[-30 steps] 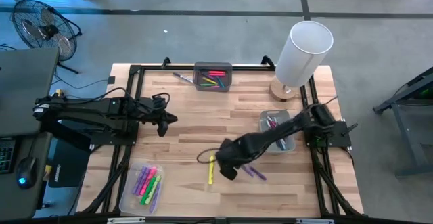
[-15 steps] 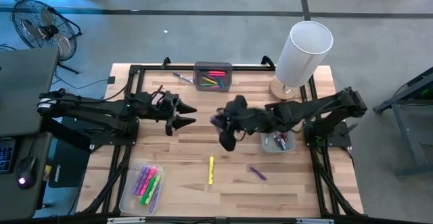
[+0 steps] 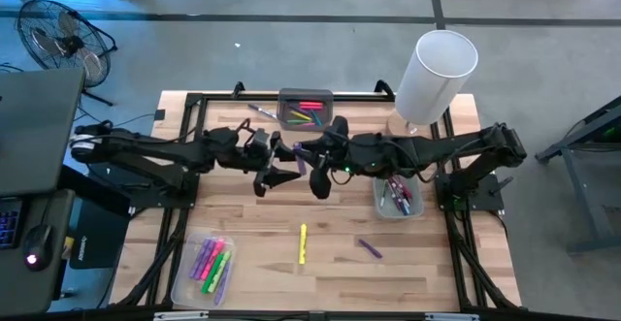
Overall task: Pick & Place Markers
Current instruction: Put the purple highlighter pen into the transparent bin
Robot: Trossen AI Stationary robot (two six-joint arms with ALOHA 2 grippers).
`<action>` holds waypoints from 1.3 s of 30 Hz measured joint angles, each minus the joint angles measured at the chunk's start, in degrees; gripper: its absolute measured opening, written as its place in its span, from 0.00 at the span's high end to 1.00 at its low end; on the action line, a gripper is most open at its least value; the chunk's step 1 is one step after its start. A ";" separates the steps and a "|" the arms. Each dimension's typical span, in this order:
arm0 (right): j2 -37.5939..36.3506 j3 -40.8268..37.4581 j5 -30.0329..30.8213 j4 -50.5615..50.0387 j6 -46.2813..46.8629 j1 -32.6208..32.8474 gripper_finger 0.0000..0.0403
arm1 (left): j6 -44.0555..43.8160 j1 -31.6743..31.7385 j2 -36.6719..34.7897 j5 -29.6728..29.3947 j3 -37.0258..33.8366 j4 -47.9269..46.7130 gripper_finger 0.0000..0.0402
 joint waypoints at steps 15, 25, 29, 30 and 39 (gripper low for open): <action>0.00 -0.01 0.21 -1.16 -2.52 -0.51 0.83 | 2.24 0.11 4.89 0.01 7.50 -10.62 0.81; -3.80 -0.01 -0.27 -12.39 -1.15 -2.69 0.64 | -4.19 0.11 0.47 -7.06 8.20 -25.56 0.83; -6.57 0.01 -0.15 -22.53 2.91 -2.73 0.59 | -12.55 -0.33 -5.78 -13.52 12.84 -53.22 0.84; -7.00 0.01 -0.12 -25.18 3.72 -2.58 0.58 | -15.96 -1.15 -6.83 -14.68 14.71 -60.24 0.85; -8.35 -0.01 0.30 -39.71 9.36 -0.68 0.58 | -54.03 -24.69 -8.33 -20.54 21.90 -94.82 0.84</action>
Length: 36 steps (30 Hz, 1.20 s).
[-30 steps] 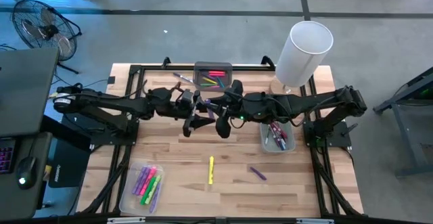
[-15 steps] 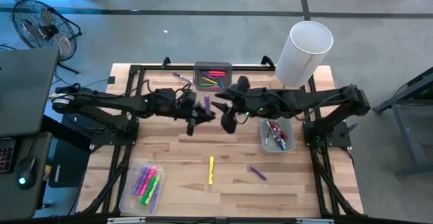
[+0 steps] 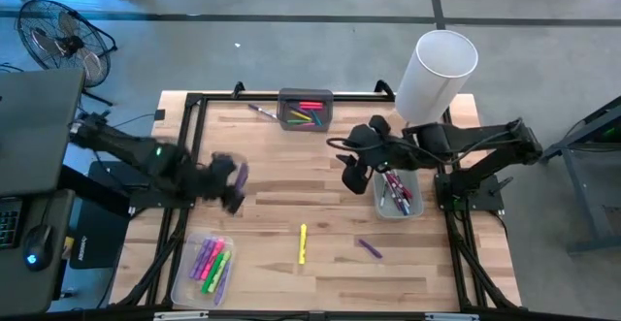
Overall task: Pick & Place Markers
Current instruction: Put the purple highlighter pen into the transparent bin, then put the purple pen into the black bin
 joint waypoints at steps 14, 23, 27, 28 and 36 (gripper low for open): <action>0.00 0.00 0.46 -3.19 0.71 4.11 0.57 | -55.42 -33.87 19.94 7.59 -0.76 3.54 0.82; 0.00 0.00 -0.65 -3.72 1.39 4.65 0.57 | -55.38 -33.73 25.78 18.86 -0.76 6.94 0.74; 0.00 0.00 -1.75 -5.23 3.48 5.10 0.58 | -54.62 -33.74 25.87 19.94 -0.76 6.41 0.69; 0.00 0.00 -1.92 -5.66 4.32 5.39 0.58 | -53.42 -33.73 25.80 19.30 -0.78 6.12 0.69; 0.36 0.00 -5.09 -11.47 16.29 9.67 0.59 | -36.85 -29.45 18.70 3.87 -0.78 4.93 0.67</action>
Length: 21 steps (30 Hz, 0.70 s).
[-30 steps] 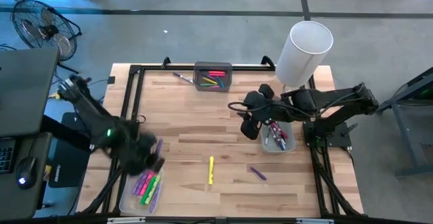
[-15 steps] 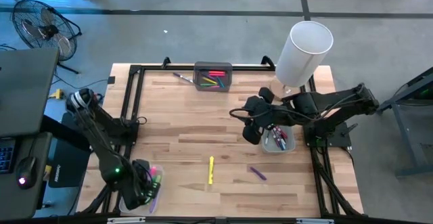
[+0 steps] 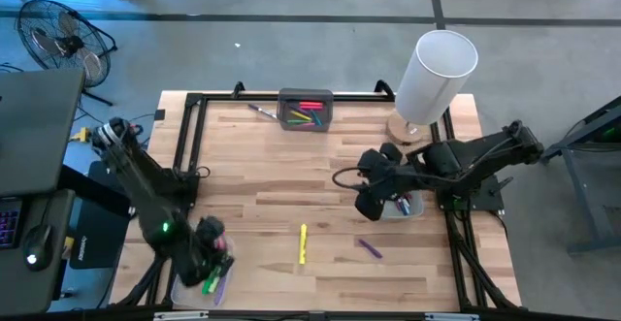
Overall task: Pick & Place Markers
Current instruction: Put the purple pen into the black bin
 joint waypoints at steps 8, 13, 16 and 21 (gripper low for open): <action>3.34 -0.02 2.03 0.36 12.30 4.65 0.59 | 31.30 12.21 -12.27 -11.23 0.00 -5.14 0.67; 8.26 -0.02 4.17 3.44 18.22 5.79 0.62 | 53.46 21.68 -16.28 -11.73 0.00 -6.36 0.68; 11.46 -0.02 0.58 3.97 22.34 6.15 0.71 | 66.13 26.63 -17.54 -11.68 0.00 -5.13 0.73; 16.09 -0.02 -5.84 4.08 29.96 6.70 0.96 | 81.12 34.53 -17.85 -10.12 0.00 -3.54 0.89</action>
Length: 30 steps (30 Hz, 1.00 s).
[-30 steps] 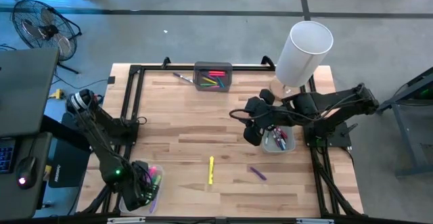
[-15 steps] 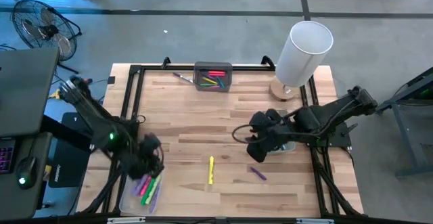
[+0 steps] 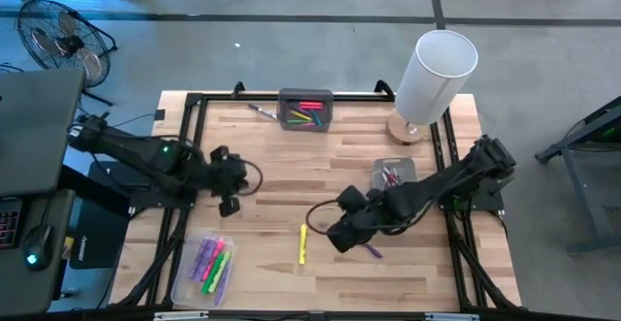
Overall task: Pick & Place Markers
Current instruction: Put the purple pen into the black bin
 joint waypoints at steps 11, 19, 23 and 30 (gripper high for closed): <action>7.69 2.78 -9.60 -3.74 17.32 7.21 1.00 | 22.98 6.68 0.00 10.51 -0.02 10.02 0.99; 12.21 2.82 -13.14 -12.09 14.19 10.47 0.99 | 24.87 6.65 2.17 13.31 -0.06 15.44 0.99; 14.01 2.82 -12.46 -13.66 11.46 10.15 0.94 | 24.87 6.63 3.85 16.17 0.00 17.83 0.99; 17.66 2.82 -10.00 -13.33 2.23 8.48 0.80 | 22.62 6.62 6.74 17.99 -0.17 18.24 0.99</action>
